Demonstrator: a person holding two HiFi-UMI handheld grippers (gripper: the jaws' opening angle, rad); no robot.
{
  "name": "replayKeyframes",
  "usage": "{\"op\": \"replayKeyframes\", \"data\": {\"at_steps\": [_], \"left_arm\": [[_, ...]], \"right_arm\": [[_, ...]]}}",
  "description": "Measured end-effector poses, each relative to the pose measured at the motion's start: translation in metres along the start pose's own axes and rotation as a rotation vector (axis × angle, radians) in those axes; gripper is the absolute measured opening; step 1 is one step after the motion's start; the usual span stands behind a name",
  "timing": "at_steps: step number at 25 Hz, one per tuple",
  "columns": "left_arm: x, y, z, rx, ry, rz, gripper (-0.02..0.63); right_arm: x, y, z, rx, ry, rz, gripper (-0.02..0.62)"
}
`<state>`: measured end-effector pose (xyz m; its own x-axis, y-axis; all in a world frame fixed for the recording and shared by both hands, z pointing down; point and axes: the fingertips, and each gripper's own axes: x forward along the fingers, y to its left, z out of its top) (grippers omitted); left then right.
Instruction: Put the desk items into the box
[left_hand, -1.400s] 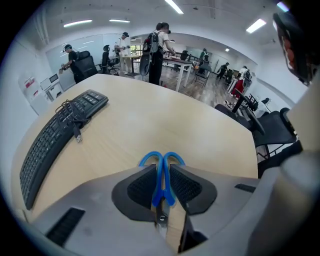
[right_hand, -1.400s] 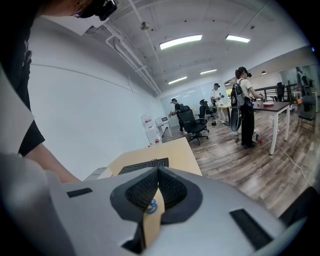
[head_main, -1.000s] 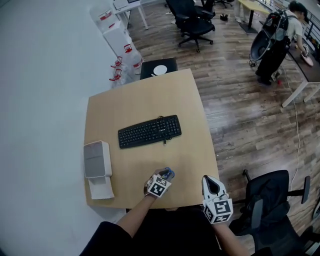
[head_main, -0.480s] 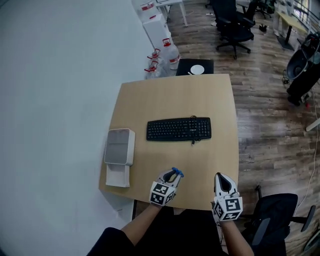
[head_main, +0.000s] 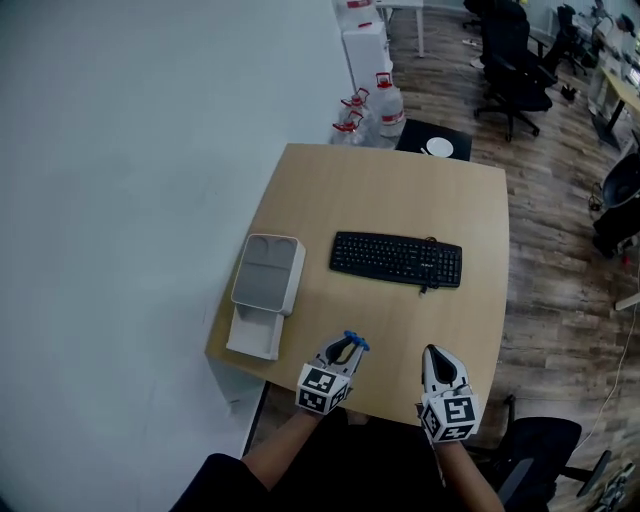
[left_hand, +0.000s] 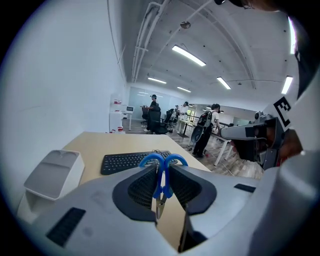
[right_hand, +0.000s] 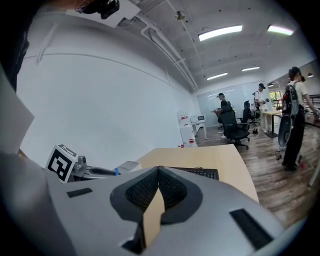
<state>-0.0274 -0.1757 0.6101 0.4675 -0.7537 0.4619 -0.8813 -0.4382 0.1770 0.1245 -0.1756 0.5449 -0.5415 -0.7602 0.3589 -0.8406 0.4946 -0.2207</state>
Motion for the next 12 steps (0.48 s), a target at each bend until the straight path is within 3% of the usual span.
{"op": "replayKeyframes", "data": {"at_steps": [10, 12], "left_arm": [[-0.078, 0.126, -0.031, -0.167, -0.040, 0.110, 0.081], [-0.095, 0.149, -0.036, -0.158, -0.040, 0.118, 0.081]], "right_arm": [[0.088, 0.104, 0.013, -0.097, 0.045, 0.067, 0.058], [0.106, 0.135, 0.017, -0.123, 0.049, 0.095, 0.058]]}}
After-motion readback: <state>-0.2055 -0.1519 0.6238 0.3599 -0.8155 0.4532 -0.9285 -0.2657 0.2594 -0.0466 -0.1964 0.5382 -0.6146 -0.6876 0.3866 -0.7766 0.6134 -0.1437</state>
